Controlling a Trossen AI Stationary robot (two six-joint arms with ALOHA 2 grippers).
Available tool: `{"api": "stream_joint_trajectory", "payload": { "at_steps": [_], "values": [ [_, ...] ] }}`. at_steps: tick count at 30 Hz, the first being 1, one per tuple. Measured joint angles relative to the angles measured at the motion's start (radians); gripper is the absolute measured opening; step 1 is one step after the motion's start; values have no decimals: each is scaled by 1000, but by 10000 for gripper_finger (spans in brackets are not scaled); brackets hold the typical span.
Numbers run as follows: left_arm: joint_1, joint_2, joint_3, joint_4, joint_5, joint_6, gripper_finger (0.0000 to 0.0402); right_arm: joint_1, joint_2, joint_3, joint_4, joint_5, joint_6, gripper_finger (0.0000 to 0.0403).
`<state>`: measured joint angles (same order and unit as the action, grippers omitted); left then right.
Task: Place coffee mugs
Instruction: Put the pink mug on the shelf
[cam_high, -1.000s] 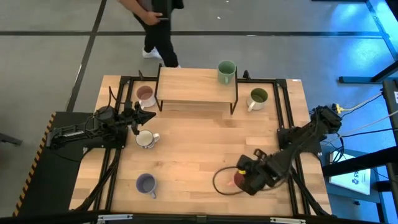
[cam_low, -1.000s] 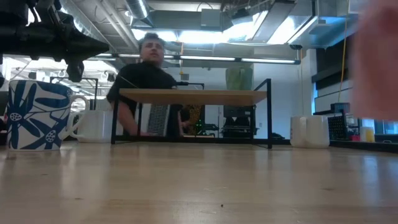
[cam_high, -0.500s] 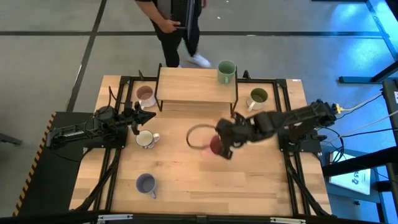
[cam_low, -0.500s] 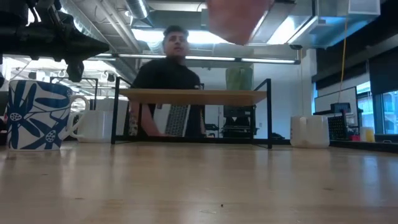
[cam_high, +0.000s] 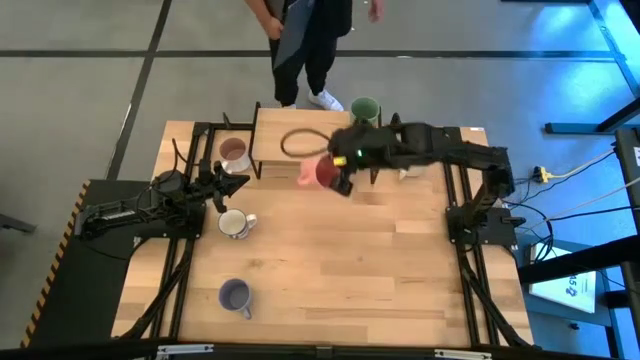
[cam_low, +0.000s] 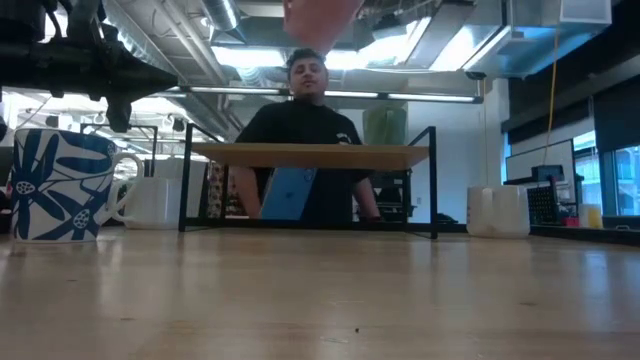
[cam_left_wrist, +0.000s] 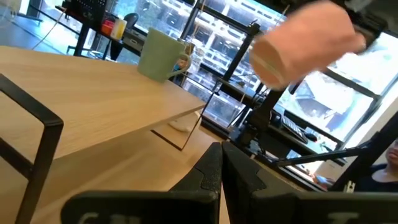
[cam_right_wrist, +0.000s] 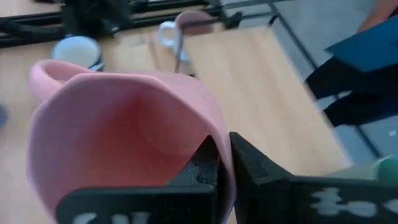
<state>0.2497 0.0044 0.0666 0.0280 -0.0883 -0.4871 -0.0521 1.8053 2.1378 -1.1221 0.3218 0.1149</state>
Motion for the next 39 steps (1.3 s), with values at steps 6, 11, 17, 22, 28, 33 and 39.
{"api": "stream_joint_trajectory", "payload": {
  "at_steps": [6,11,17,22,28,33,39],
  "values": [
    [0,0,0,0,0,26,0,-111,77,142,-14,-54,-114,3],
    [1,0,0,-1,0,26,0,-188,126,172,-22,-107,-147,3],
    [1,0,0,-3,0,26,0,-244,166,172,-85,-105,-176,3],
    [1,0,0,-21,0,26,0,-279,206,172,-146,-105,-203,3],
    [1,0,0,-21,-4,27,0,-305,240,172,-154,-101,-246,3],
    [1,0,0,-21,-5,27,0,-317,244,172,-151,-97,-305,3],
    [1,0,0,-21,-5,27,0,-336,248,172,-160,-161,-361,3]
  ]
}}
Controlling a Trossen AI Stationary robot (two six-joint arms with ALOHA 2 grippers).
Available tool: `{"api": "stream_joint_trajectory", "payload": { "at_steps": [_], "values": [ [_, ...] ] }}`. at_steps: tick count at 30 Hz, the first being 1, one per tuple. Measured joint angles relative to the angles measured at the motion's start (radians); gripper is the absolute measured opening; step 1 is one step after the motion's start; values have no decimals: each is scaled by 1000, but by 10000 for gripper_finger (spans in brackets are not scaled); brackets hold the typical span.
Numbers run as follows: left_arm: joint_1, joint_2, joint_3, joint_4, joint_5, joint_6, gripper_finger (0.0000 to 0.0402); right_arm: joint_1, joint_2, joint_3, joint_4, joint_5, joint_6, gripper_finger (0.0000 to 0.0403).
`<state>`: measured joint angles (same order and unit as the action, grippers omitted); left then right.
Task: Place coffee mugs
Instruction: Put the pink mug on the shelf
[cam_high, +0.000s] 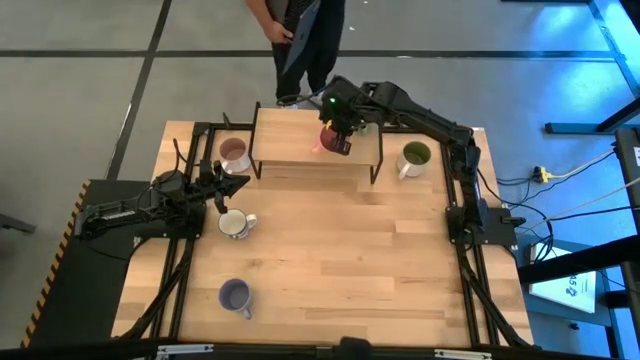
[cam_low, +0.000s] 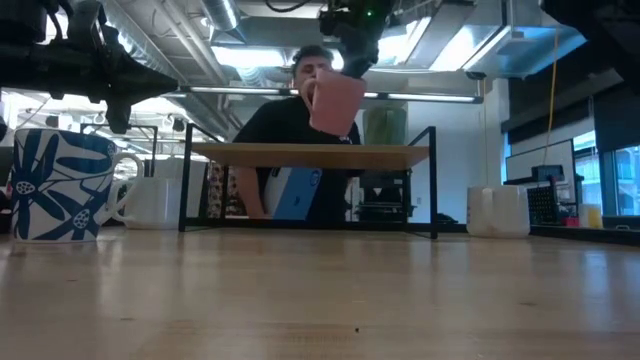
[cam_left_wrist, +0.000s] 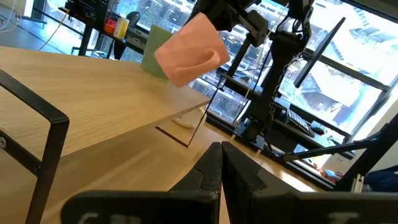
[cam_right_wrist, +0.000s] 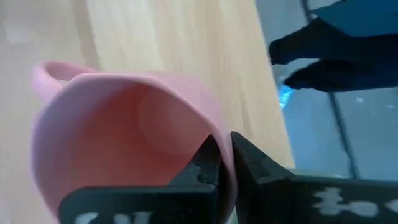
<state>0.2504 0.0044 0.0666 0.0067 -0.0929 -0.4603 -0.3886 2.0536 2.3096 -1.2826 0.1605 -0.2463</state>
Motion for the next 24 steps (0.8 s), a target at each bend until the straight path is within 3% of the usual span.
{"api": "stream_joint_trajectory", "payload": {
  "at_steps": [14,24],
  "values": [
    [0,0,0,-7,0,0,0,-46,42,-1,-32,-65,1,7],
    [0,0,0,-8,0,0,0,-45,52,-2,31,-27,-24,91]
  ]
}}
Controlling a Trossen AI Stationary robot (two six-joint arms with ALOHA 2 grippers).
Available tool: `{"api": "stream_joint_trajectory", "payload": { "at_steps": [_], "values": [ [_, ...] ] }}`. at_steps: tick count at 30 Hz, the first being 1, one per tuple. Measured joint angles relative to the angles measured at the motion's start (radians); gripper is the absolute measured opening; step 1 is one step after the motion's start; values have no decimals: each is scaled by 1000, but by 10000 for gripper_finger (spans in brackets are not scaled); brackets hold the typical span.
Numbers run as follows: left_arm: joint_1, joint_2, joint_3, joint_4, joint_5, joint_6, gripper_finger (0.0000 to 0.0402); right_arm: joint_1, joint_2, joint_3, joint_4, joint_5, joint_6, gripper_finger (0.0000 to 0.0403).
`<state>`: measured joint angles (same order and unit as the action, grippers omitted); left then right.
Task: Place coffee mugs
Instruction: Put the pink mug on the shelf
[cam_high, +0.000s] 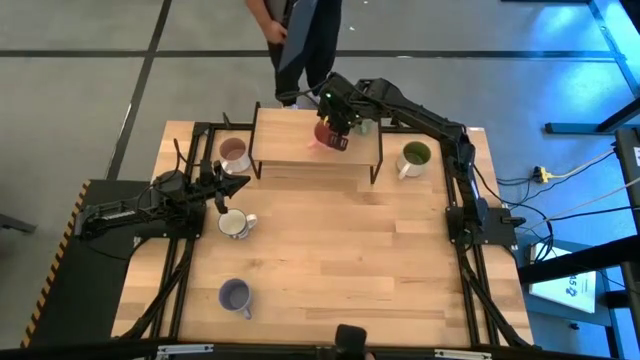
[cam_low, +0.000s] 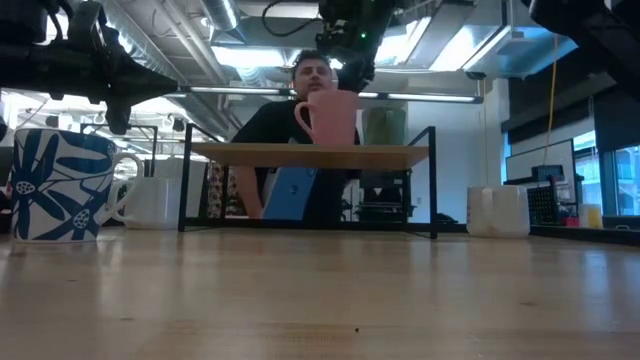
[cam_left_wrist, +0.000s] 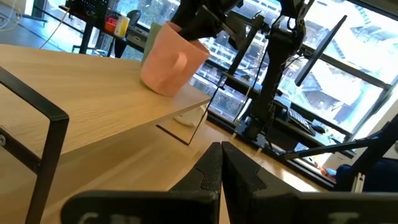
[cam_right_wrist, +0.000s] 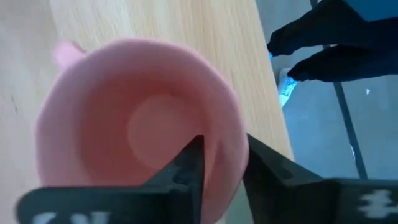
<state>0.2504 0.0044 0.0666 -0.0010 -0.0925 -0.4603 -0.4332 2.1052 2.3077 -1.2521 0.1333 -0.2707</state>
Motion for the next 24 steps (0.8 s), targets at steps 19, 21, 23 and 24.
{"api": "stream_joint_trajectory", "payload": {
  "at_steps": [19,21,23,24],
  "values": [
    [0,0,0,0,-45,0,0,81,-77,38,-12,72,143,148],
    [0,0,0,0,-46,0,0,112,-94,39,-68,53,182,145],
    [0,0,0,0,-50,0,0,134,-96,38,-92,21,207,145],
    [0,0,0,2,-52,0,0,147,-97,37,-99,4,217,145]
  ]
}}
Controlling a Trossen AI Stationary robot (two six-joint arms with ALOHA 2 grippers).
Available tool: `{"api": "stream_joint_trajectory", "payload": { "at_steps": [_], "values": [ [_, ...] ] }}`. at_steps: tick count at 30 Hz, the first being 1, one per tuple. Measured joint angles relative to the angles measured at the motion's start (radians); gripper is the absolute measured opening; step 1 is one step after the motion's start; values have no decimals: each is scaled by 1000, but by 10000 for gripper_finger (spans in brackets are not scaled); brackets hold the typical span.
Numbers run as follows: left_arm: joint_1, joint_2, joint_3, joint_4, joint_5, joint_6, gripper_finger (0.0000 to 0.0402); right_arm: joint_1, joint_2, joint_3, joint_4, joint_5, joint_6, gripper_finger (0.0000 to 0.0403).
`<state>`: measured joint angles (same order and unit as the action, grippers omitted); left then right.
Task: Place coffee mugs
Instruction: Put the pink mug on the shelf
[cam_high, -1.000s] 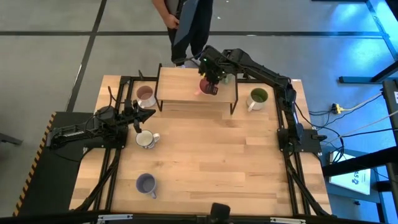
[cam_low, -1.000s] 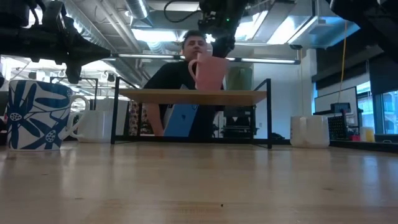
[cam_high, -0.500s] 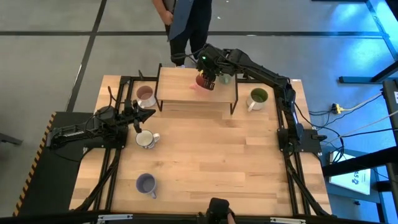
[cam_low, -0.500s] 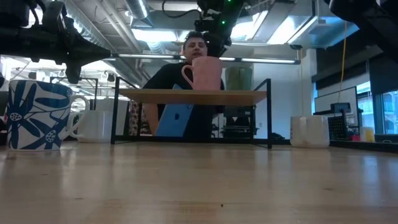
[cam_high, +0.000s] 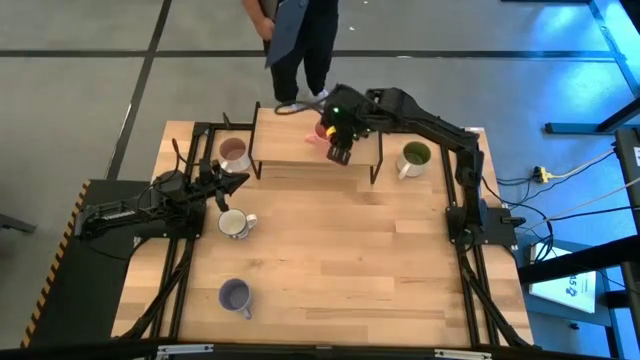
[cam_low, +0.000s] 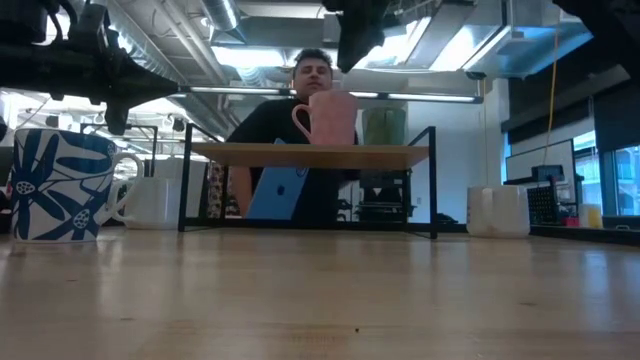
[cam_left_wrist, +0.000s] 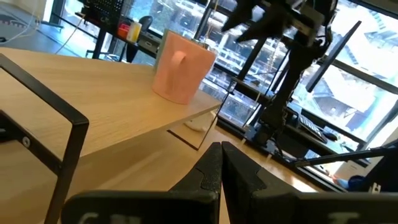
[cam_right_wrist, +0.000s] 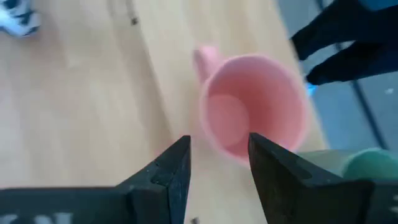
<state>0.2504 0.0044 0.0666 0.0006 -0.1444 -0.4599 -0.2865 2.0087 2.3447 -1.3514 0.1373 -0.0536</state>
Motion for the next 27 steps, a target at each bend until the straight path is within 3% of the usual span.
{"api": "stream_joint_trajectory", "payload": {
  "at_steps": [6,12,15,20,27],
  "values": [
    [0,18,0,133,34,59,7,70,-16,0,-12,-29,16,144],
    [0,140,48,214,-18,75,60,68,-115,-101,-5,-29,-6,144],
    [0,277,131,216,-19,128,91,60,-230,-269,78,-25,-29,144],
    [0,563,303,204,-48,202,130,50,-487,-669,363,-44,-50,144],
    [34,948,613,36,-75,270,144,51,-818,-1064,556,-44,-3,144]
  ]
}}
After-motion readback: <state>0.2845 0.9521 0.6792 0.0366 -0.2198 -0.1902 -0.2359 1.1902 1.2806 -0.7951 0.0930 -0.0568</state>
